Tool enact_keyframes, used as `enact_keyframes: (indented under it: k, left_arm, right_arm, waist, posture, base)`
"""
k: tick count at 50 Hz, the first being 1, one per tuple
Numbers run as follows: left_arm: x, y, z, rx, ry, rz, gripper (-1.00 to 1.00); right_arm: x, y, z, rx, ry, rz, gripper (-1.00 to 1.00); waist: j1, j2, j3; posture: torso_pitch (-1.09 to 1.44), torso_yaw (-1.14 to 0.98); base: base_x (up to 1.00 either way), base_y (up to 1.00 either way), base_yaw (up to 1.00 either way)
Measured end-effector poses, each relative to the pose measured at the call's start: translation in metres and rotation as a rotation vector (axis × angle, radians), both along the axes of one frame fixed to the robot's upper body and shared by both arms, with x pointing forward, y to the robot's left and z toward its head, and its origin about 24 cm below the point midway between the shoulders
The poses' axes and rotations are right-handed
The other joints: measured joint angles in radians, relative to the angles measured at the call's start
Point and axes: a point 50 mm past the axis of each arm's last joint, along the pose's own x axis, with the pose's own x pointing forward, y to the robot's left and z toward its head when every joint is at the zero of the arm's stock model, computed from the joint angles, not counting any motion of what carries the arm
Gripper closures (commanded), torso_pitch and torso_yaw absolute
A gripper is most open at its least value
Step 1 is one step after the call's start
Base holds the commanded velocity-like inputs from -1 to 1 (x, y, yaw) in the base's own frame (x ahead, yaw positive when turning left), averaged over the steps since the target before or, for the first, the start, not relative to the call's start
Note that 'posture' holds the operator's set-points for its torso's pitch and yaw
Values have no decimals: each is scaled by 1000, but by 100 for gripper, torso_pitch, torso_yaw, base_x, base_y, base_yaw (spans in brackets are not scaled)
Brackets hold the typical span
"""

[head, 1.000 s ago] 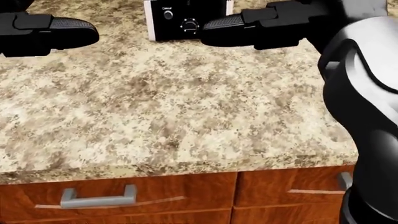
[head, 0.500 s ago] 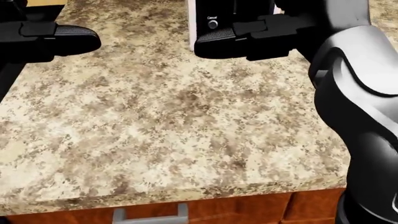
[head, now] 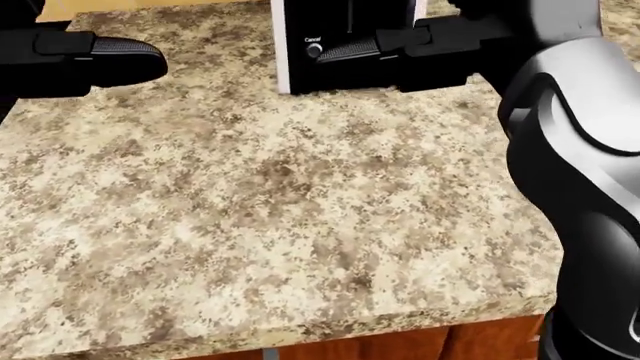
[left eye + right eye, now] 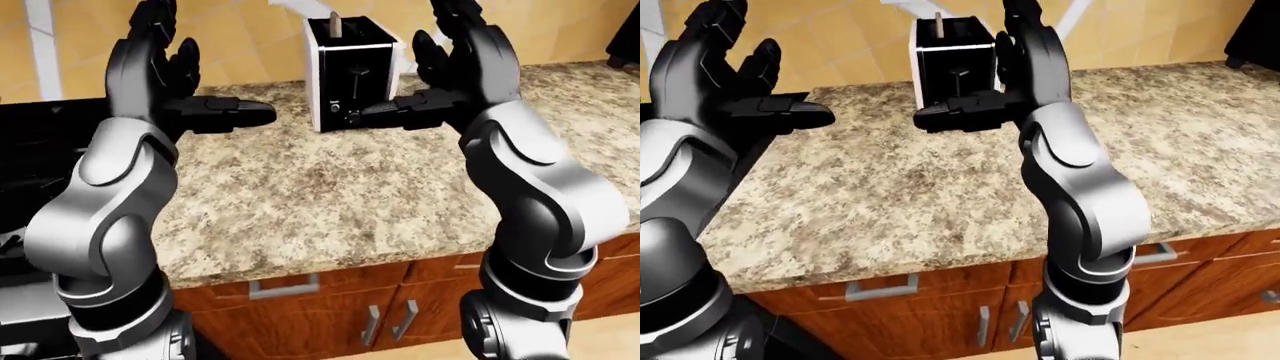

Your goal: Push down the lever of the toaster to turn it on.

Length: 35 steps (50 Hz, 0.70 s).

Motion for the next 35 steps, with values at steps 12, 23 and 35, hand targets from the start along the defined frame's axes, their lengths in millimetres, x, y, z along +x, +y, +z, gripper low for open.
enact_keyframes:
  k: [12,23,35]
  left_arm:
    - [2,-4,-3,0,8,-23,-100]
    - [3,1,-1,-14,10,14,-100]
    - [2,0,0,-15,13,5,-100]
  right_arm:
    - [1,-2,0,1,-5,-15,-100]
    - [-1,3,1,-8,-2,11,-100]
    - [-1,1,1,-7,-1,3,-100]
  waist:
    - [-2,-6,20]
    - [-9,6,-3]
    - [-3,7,-50]
  posture:
    - [0,0]
    - [0,0]
    - [-11,0]
  base:
    - [9,0,0]
    - [0,0,0]
    - [0,0,0]
